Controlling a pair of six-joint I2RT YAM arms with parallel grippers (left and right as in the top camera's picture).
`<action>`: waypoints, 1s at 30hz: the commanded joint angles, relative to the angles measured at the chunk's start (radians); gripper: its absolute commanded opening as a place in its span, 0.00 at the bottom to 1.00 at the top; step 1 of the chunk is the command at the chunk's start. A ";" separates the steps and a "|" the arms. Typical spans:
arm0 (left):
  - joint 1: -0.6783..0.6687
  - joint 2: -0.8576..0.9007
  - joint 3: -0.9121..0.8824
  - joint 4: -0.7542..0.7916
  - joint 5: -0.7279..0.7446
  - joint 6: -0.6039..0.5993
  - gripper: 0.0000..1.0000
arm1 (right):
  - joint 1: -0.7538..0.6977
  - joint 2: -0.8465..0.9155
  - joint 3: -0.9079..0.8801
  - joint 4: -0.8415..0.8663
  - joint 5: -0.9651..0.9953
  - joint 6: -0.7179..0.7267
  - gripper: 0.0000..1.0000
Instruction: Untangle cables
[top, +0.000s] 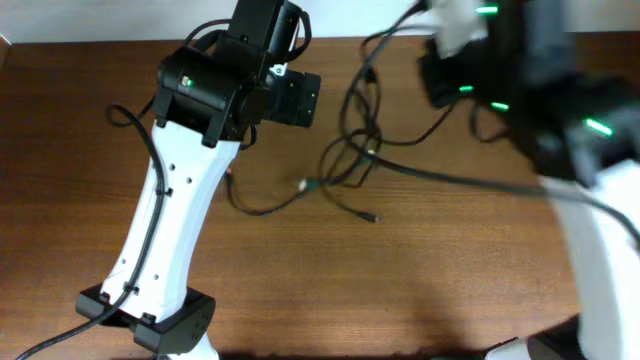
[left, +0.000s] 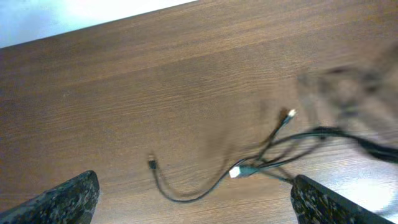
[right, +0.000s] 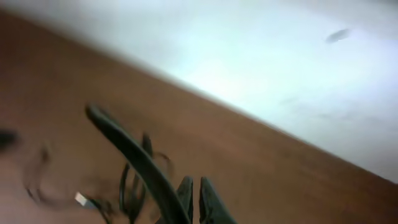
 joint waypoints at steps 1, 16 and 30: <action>0.000 -0.008 0.003 0.016 -0.007 0.005 0.99 | 0.000 -0.161 0.180 -0.022 0.010 0.161 0.04; -0.002 0.008 0.003 0.053 0.112 0.006 0.99 | 0.002 0.026 0.194 -0.173 0.092 0.210 0.04; -0.002 0.008 0.003 0.056 0.119 0.032 0.99 | 0.070 0.107 0.244 0.059 -0.107 0.270 0.04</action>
